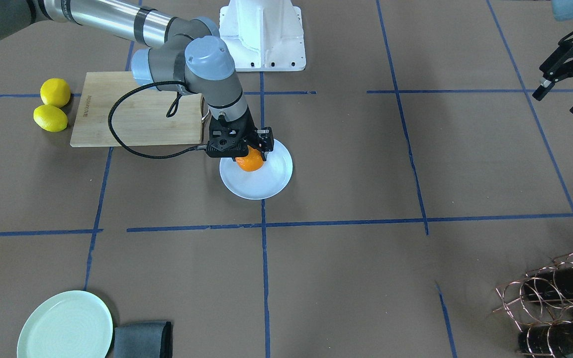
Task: Pick orange to plate
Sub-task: 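Carry the orange with the right gripper and lower it onto the white plate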
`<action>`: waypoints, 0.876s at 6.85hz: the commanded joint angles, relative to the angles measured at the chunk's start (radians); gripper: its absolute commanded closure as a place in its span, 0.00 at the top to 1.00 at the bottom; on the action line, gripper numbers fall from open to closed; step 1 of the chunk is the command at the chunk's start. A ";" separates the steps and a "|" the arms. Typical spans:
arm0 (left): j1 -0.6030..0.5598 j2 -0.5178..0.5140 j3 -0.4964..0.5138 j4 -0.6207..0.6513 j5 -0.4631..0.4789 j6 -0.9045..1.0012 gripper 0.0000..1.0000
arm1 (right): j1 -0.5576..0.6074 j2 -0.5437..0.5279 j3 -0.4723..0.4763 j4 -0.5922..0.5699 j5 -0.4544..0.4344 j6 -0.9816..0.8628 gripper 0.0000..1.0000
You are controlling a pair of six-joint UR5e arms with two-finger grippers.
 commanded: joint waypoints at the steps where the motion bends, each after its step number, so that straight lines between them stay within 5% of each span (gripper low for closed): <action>1: -0.001 0.000 -0.001 0.000 0.000 0.000 1.00 | -0.005 0.011 -0.018 -0.001 -0.009 -0.002 0.48; 2: -0.001 0.000 0.001 0.000 0.000 0.000 1.00 | -0.005 0.014 -0.020 -0.003 -0.012 -0.002 0.99; 4: -0.001 0.000 0.013 0.000 0.003 0.000 1.00 | 0.011 0.007 0.020 -0.009 0.002 -0.012 1.00; 6: -0.001 0.000 0.033 -0.002 0.000 0.055 1.00 | 0.195 -0.115 0.297 -0.204 0.192 -0.061 1.00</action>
